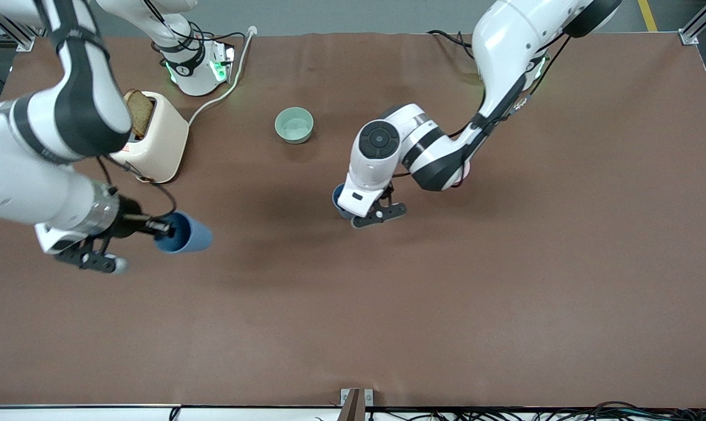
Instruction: Stack blue cups with both arms
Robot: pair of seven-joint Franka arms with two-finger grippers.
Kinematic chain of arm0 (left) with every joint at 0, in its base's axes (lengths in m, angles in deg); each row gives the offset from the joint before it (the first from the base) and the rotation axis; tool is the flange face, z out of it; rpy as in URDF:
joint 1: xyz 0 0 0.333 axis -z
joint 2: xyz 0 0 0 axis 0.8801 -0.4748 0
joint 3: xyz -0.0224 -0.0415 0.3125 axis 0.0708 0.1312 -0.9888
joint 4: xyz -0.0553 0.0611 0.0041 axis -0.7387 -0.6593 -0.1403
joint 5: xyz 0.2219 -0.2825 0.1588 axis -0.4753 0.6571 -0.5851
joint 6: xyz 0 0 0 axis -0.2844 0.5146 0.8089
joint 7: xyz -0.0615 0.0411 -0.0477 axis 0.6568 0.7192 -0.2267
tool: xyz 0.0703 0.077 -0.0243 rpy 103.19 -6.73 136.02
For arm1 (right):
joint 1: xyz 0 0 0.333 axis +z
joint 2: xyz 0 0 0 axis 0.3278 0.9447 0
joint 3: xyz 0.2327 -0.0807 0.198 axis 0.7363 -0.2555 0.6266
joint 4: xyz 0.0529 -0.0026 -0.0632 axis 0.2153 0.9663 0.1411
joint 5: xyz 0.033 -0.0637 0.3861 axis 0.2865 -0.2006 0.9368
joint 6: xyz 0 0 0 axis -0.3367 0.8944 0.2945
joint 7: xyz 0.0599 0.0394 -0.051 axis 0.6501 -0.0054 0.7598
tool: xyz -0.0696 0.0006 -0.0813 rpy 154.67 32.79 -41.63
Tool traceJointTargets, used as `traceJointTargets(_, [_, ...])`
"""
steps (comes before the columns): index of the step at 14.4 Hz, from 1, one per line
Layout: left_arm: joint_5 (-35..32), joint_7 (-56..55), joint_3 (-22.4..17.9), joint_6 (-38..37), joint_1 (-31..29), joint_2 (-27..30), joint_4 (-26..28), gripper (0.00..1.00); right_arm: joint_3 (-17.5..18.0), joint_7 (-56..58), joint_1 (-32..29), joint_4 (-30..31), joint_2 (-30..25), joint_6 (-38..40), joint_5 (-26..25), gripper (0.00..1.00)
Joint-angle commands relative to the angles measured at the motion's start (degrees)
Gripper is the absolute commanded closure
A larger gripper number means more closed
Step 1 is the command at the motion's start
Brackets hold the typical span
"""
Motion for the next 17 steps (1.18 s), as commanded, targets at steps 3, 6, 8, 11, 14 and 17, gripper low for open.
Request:
traceJointTargets(3, [-0.8,3.4,-0.2,-14.2,-10.5,18.3,1.2,0.00,11.0,-14.5,3.1,1.8,-1.8,-0.5,-0.3,0.99])
traceJointTargets(6, [-0.2,20.7,0.0,-20.4,-19.2,25.9,1.1,0.00,11.1,-20.7,9.9,2.1,0.5,-5.2,-0.8,0.99])
traceJointTargets(8, [0.3,30.0,0.2,-24.0,-23.7,29.7,1.2,0.00,11.0,-27.1,14.6,2.4,4.2,-9.6,-1.9,0.98])
traceJointTargets(11, [1.9,37.1,0.0,-25.7,-26.7,31.8,0.4,0.00,11.0,-28.1,16.6,5.3,6.4,-13.9,-6.2,1.00])
traceJointTargets(14, [5.5,43.9,-1.9,-26.6,-29.4,33.5,0.2,0.00,11.0,-28.1,17.7,11.0,6.4,-20.2,-6.5,1.00])
traceJointTargets(17, [7.0,56.0,-13.8,-29.7,-22.6,36.0,1.1,0.00,11.1,-29.9,18.7,11.6,6.4,-19.6,-6.4,1.00])
